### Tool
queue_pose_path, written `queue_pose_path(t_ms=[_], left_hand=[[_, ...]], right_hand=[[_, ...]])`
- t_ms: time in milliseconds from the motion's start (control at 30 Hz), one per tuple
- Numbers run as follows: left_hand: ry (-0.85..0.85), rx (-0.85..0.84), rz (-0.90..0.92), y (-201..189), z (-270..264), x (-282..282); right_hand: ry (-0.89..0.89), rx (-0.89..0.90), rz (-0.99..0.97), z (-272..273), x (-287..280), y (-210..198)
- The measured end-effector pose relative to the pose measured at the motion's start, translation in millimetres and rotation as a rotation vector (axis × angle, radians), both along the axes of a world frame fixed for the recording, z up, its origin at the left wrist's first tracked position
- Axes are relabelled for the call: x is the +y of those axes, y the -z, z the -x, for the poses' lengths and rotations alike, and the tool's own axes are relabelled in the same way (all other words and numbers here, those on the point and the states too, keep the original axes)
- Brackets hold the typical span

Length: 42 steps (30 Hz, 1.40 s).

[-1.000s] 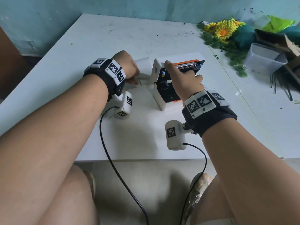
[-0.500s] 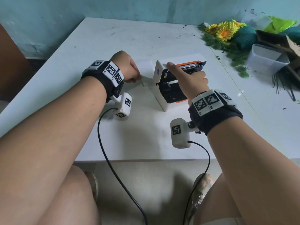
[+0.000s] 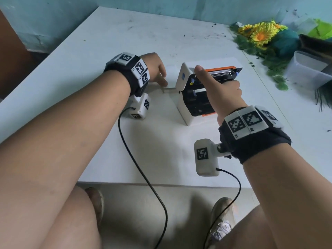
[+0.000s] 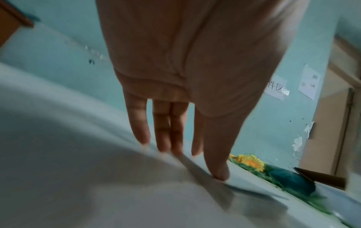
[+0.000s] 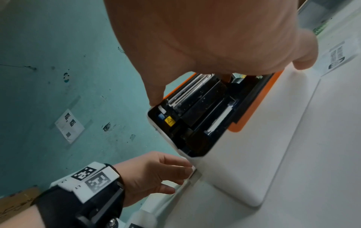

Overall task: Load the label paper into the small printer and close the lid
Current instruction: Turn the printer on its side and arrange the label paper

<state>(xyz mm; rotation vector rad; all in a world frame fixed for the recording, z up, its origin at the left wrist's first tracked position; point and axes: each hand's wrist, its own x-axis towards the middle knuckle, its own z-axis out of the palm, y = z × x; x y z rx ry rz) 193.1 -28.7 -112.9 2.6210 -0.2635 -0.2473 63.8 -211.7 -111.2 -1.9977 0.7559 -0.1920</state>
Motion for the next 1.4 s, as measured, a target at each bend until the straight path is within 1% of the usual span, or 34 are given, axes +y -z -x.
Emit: queue_pose_path(t_ms=[67,267,367,467,567,667,833,1200,1400], left_hand=[[0.001,0.004,-0.023,5,-7,-3],[-0.01,-0.056,-0.134,12,-19,-8],[0.033,-0.035,-0.21,12,-19,-8],[0.041,-0.006,-0.246,8,-14,-10],[0.034,0.003,-0.237,7,-13,-15],[0.01,0.025,-0.188,6,-10,-19],[-0.019,-0.011,-0.135,4,-6,-19],[-0.013,0.021,-0.159,5,-10,-16],[0.003,-0.029,-0.175,9,-15,-16]], right_hand=[[0.006,0.01,0.001,0,-1,-1],[0.012,0.018,-0.004,1,-1,-1],[0.009,0.016,0.001,3,-1,-1],[0.021,0.003,0.008,5,2,-1],[0.025,-0.012,0.009,6,4,-2],[0.016,-0.021,-0.001,7,3,-1],[0.01,-0.021,-0.007,7,4,-2],[-0.01,-0.008,0.027,8,5,-3],[0.012,-0.005,0.067,7,8,-3]])
